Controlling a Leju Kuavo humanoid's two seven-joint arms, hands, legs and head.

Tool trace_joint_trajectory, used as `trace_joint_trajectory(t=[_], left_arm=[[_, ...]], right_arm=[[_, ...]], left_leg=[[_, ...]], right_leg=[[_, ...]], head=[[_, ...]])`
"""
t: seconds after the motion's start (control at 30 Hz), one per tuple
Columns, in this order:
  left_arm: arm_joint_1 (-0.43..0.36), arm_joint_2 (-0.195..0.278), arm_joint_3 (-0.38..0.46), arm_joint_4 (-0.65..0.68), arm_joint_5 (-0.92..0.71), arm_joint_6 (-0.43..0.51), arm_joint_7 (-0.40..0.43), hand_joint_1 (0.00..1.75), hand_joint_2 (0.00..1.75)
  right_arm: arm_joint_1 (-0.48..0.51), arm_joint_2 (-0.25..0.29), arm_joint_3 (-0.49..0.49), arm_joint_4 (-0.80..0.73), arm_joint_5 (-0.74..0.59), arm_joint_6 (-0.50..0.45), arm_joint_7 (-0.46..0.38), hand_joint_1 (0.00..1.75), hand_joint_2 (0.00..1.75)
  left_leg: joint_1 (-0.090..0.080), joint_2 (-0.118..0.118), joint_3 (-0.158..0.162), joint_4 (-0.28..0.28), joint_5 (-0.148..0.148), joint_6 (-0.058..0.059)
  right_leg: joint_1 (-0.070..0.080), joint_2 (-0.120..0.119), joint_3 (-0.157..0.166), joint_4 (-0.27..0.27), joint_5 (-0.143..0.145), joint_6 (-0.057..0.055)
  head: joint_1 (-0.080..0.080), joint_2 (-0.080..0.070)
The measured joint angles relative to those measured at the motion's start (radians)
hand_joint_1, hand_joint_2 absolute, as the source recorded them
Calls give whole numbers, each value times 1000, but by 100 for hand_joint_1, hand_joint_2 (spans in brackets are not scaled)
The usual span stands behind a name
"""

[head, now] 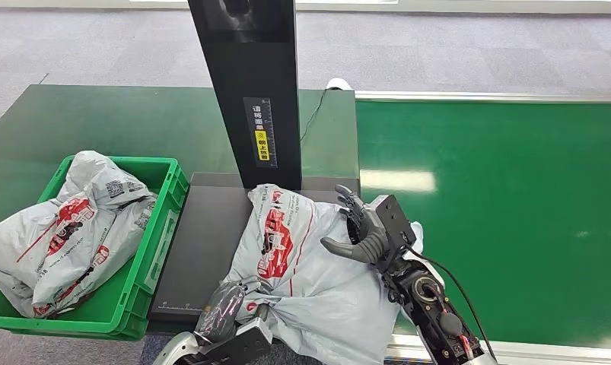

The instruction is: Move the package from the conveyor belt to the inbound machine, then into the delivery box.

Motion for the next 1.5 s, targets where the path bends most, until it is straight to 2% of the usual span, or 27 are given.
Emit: trace_joint_trajectory(t=[0.37,0.5,0.67,0.87,0.97,1.07,1.3,1.37,1.5], left_arm=[[-4,0,-2,2,14,-11,-5,175,175],[-6,2,2,6,35,-2,-33,175,175],[-3,23,23,-6,-23,153,-86,175,175],[8,65,67,-97,-62,355,-145,175,175],[11,71,84,-144,-178,505,-145,175,175],[14,72,91,-184,-274,604,-123,175,175],[-2,72,126,-223,-315,649,-58,175,175],[-3,68,148,-235,-308,655,-66,175,175],[-3,37,215,-273,-274,657,-134,175,175]], right_arm=[[6,0,-2,-8,2,-2,1,0,175],[6,-3,-4,-10,4,-5,6,0,175],[17,-15,-5,-19,-2,-6,6,0,175],[33,-34,-9,-34,-23,-5,-13,0,175],[41,-38,-14,-37,-24,-5,-23,0,175],[47,-41,-16,-38,-23,-10,-34,0,175],[61,-56,-22,-45,-25,-19,-43,0,175],[74,-61,-26,-55,-25,-22,-43,0,175],[96,-69,-31,-73,-26,-25,-44,0,175]], left_leg=[[0,0,0,0,0,0],[0,0,0,0,0,0],[0,0,0,0,0,0],[0,0,0,0,0,0],[0,0,0,0,0,0],[0,0,0,0,0,0],[0,0,0,0,0,0],[0,0,0,0,0,0],[0,0,0,0,0,0]], right_leg=[[0,0,0,0,0,0],[0,0,0,0,0,0],[0,0,0,0,0,0],[0,0,0,0,0,0],[0,0,0,0,0,0],[0,0,0,0,0,0],[0,0,0,0,0,0],[0,0,0,0,0,0],[0,0,0,0,0,0]], head=[[0,0],[0,0],[0,0],[0,0],[0,0],[0,0],[0,0],[0,0],[0,0]])
